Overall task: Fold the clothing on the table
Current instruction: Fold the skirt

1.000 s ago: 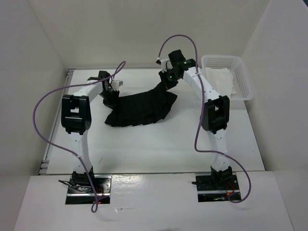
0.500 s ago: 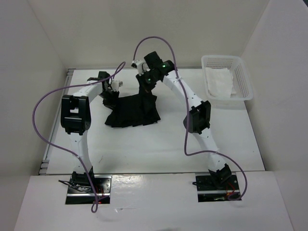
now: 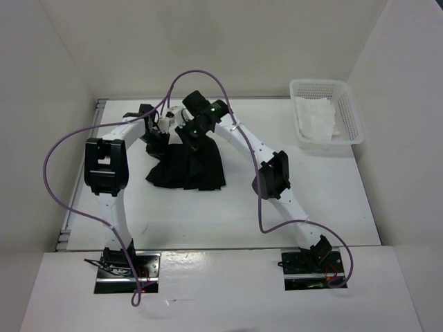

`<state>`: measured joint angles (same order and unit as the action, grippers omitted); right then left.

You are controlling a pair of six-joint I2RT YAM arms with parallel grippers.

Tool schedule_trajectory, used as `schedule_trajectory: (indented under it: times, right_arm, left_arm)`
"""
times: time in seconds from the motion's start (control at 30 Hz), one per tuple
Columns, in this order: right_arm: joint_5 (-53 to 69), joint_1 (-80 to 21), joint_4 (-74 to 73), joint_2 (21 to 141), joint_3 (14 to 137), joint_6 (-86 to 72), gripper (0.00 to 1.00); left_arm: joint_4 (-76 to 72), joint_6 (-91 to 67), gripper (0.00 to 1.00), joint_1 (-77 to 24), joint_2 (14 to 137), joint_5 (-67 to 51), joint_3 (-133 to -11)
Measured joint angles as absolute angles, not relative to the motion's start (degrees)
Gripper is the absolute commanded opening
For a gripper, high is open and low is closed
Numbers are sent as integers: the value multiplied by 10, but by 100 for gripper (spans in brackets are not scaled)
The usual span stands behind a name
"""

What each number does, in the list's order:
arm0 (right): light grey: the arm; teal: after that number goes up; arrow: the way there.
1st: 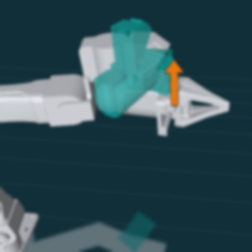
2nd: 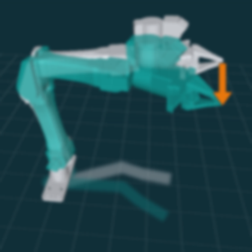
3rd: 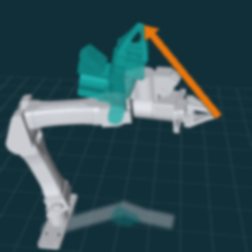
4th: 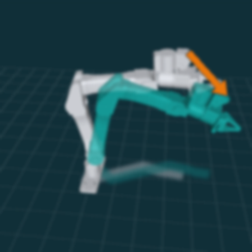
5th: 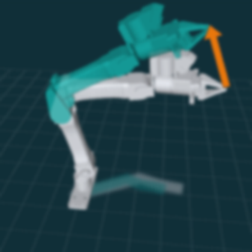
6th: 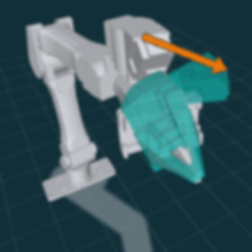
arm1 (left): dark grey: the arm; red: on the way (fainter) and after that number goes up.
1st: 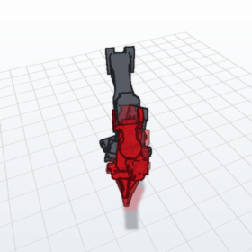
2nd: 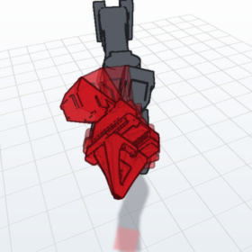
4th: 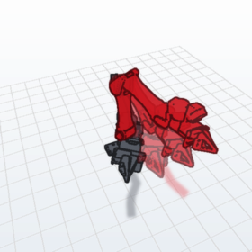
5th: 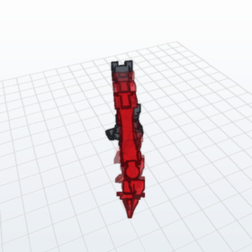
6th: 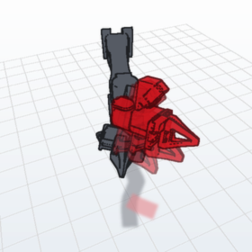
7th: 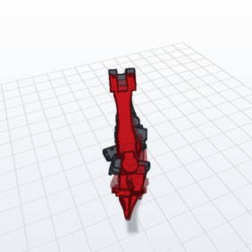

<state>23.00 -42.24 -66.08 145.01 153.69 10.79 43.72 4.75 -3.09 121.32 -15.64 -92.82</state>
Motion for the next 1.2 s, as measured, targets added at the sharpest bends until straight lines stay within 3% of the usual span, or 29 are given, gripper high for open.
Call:
schedule_trajectory:
  times: [0.27,0.5,0.53,0.67,1.13,1.2]
  right_arm:
    - [230,-422,-662,1450,1557,110,0]
    - [247,-423,-662,1450,1575,110,0]
    - [249,-424,-661,1450,1575,110,0]
    - [268,-428,-661,1453,1588,110,0]
    - [316,-448,-659,1498,1617,114,0]
    - [326,-448,-658,1505,1625,114,8]
  left_arm:
    - [437,48,24,-31,1209,-170,-922]
    - [440,51,58,-26,1198,-203,-916]
    - [441,55,71,-24,1197,-209,-916]
    - [443,60,100,-17,1191,-227,-916]
    - [448,58,100,67,1131,-228,-912]
    - [446,57,100,93,1110,-224,-897]
